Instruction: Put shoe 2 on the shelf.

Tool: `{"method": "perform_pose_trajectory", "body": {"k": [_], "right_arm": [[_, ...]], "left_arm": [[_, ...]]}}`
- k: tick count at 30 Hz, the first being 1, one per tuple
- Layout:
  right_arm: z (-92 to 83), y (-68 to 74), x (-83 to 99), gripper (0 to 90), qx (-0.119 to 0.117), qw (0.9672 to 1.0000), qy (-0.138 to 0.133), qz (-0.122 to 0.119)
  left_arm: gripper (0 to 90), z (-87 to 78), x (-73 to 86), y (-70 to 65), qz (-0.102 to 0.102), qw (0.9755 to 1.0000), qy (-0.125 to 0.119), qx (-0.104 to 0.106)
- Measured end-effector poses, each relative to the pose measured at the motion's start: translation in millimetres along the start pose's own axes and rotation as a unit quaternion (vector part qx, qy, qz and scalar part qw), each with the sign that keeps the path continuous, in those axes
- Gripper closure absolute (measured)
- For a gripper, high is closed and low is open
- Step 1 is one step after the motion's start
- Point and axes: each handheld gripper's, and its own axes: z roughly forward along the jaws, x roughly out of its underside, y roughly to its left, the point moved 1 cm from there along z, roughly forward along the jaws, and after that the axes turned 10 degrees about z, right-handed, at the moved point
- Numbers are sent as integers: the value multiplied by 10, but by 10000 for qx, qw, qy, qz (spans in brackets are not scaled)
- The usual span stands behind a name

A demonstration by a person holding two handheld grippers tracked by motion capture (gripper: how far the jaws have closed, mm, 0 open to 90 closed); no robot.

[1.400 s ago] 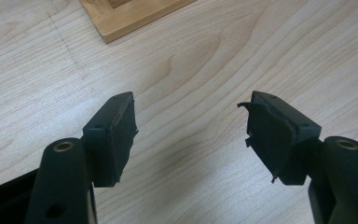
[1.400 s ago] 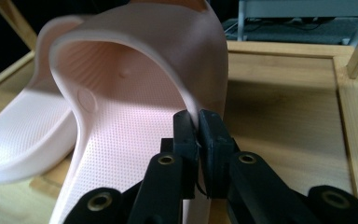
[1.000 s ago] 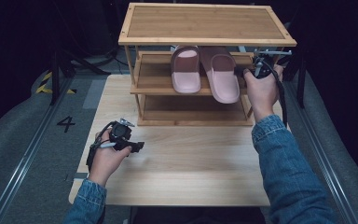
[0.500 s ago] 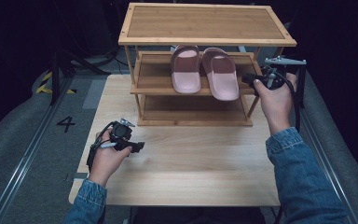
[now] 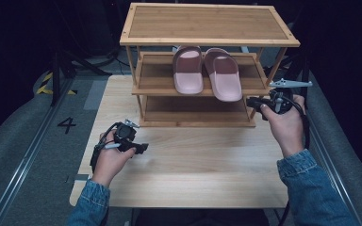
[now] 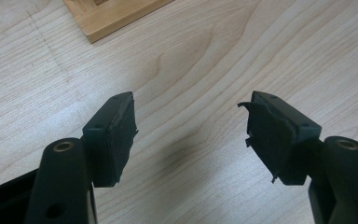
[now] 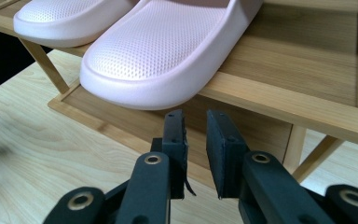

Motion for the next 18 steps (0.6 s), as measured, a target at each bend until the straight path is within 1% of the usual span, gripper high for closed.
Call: {"method": "perform_pose_trajectory", "body": {"k": [2, 4, 6, 11, 12, 15, 16, 18], "right_arm": [[34, -2, -20, 777, -28, 10000, -36, 58], [74, 0, -52, 765, -39, 9999, -91, 80], [132, 5, -87, 760, -27, 9999, -111, 86], [268, -1, -140, 774, 90, 9999, -134, 44], [316, -4, -147, 777, 90, 9998, -139, 67], [360, 2, -146, 781, 89, 9998, -131, 105], [404, 8, -142, 787, 80, 9998, -128, 112], [409, 13, -141, 787, 73, 9998, -155, 105]], "left_arm": [[330, -3, 1, 1, -14, 10000, -8, -14], [330, -7, 6, 10, -34, 10000, -17, 15], [330, -12, 11, 22, -19, 10000, -1, -3], [330, -16, 13, 21, -29, 10000, -9, -8], [330, -19, 14, 20, -42, 10000, -13, 0], [330, -22, 15, 22, -49, 10000, -16, 2], [330, -25, 18, 24, -56, 10000, -19, -2], [330, -31, 21, 30, -43, 10000, -26, 3]]}}
